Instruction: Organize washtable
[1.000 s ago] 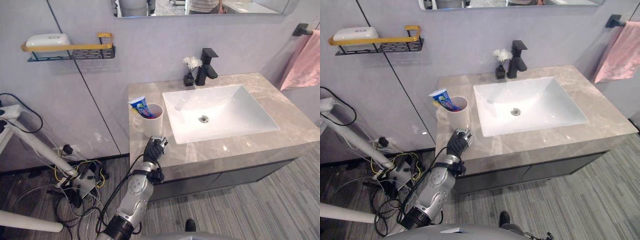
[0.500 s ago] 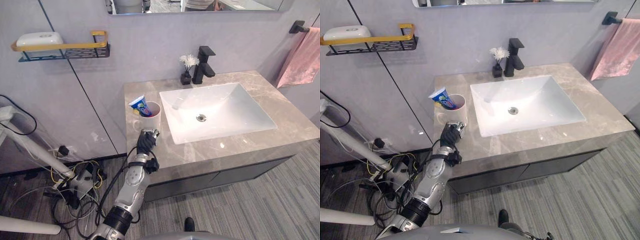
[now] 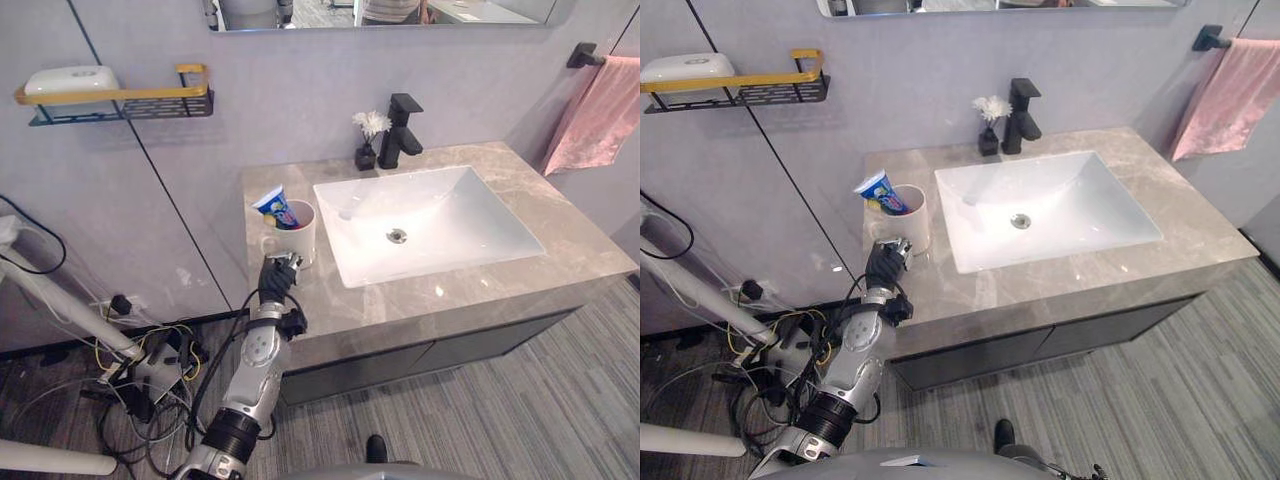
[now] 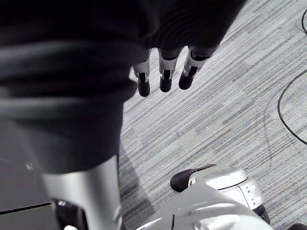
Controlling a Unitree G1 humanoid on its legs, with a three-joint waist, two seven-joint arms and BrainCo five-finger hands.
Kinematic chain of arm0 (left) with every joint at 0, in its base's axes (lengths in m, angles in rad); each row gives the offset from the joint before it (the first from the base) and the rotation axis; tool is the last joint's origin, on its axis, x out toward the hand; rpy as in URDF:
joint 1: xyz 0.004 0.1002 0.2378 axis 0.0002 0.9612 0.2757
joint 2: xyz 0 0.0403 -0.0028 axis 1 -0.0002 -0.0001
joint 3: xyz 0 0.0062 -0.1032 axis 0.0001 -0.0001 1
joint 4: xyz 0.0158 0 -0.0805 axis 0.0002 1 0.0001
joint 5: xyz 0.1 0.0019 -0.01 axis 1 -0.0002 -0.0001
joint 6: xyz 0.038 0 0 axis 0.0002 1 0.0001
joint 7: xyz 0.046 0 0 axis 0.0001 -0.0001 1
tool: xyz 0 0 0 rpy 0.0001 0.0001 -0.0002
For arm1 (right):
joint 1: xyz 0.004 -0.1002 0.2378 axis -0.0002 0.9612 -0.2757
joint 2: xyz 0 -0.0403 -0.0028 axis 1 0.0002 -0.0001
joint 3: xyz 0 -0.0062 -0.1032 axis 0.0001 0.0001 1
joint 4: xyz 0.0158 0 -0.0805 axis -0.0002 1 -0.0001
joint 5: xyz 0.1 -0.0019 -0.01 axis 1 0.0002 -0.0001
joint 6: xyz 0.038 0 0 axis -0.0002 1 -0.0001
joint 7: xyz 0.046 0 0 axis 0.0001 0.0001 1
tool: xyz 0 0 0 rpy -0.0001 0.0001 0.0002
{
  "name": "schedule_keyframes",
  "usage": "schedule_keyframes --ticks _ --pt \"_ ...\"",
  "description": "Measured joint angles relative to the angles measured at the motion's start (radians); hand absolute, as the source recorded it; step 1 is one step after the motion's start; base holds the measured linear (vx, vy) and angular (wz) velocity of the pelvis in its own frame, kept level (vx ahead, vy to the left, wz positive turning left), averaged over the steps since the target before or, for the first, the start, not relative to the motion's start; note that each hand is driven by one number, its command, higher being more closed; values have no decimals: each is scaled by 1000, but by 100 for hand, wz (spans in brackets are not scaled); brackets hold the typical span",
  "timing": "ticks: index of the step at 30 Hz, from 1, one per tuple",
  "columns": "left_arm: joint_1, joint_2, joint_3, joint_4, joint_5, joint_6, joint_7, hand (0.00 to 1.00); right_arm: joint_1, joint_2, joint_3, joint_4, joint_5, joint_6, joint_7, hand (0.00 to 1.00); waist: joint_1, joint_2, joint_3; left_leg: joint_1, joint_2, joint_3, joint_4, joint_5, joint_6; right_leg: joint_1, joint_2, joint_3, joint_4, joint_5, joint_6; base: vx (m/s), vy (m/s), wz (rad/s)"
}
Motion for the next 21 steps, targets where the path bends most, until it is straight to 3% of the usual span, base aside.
schedule_keyframes --ticks 15,21 --pt "-129 0 3 90 52 9 61 100 -7 12 -30 -1 0 0 -1 0 -15 -3 9 6 -1 25 -5 -3 -4 -9 4 23 0 3 1 5 3 -4" --pt "-174 0 72 126 105 17 104 100 -8 11 -30 -3 1 -1 1 0 -18 2 14 8 0 47 -4 -4 -6 -17 10 44 0 8 -1 -13 -4 -11"
